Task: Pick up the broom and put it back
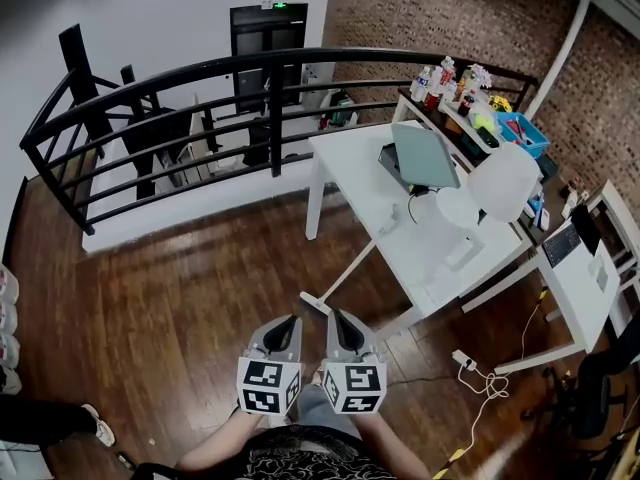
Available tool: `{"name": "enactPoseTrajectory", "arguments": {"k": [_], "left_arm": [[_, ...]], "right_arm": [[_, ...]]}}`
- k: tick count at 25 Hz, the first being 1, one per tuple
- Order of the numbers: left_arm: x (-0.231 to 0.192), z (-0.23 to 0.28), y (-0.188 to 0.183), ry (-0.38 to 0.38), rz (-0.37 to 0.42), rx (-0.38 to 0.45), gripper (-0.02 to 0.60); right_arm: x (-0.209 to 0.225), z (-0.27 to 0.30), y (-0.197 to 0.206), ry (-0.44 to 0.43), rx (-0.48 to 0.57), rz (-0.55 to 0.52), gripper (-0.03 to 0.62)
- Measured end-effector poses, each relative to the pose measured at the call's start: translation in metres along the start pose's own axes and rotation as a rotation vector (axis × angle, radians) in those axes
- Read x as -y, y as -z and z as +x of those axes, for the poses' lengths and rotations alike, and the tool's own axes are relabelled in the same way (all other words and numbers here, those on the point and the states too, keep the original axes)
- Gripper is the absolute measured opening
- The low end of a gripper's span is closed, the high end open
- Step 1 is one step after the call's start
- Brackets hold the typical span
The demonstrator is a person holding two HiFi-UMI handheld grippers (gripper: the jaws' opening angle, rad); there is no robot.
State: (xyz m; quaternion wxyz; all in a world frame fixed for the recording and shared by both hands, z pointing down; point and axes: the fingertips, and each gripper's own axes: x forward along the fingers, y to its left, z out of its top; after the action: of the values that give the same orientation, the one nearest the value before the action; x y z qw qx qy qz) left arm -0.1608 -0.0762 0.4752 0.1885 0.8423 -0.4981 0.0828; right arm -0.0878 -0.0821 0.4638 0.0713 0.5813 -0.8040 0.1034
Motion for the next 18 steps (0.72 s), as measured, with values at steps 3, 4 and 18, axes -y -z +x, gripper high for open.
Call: {"name": "enactPoseTrajectory", "arguments": {"k": [3,4,18], "left_arm": [[0.0,-0.018,0.002,0.004,0.005,0.008,0.005],[-0.001,-0.023,0.003,0.003,0.007,0.009,0.005],[-0.005,-0.052,0.009,0.002,0.026,0.026,0.005]], "right_arm": [[-0.012,-0.009,0.004,-0.003,0.002,0.016,0.0],[-0.016,-0.011,0.005,-0.004,0.003,0.022,0.0],[-0.047,-0.028,0.012,-0.024,0.01,0.019,0.0]]}}
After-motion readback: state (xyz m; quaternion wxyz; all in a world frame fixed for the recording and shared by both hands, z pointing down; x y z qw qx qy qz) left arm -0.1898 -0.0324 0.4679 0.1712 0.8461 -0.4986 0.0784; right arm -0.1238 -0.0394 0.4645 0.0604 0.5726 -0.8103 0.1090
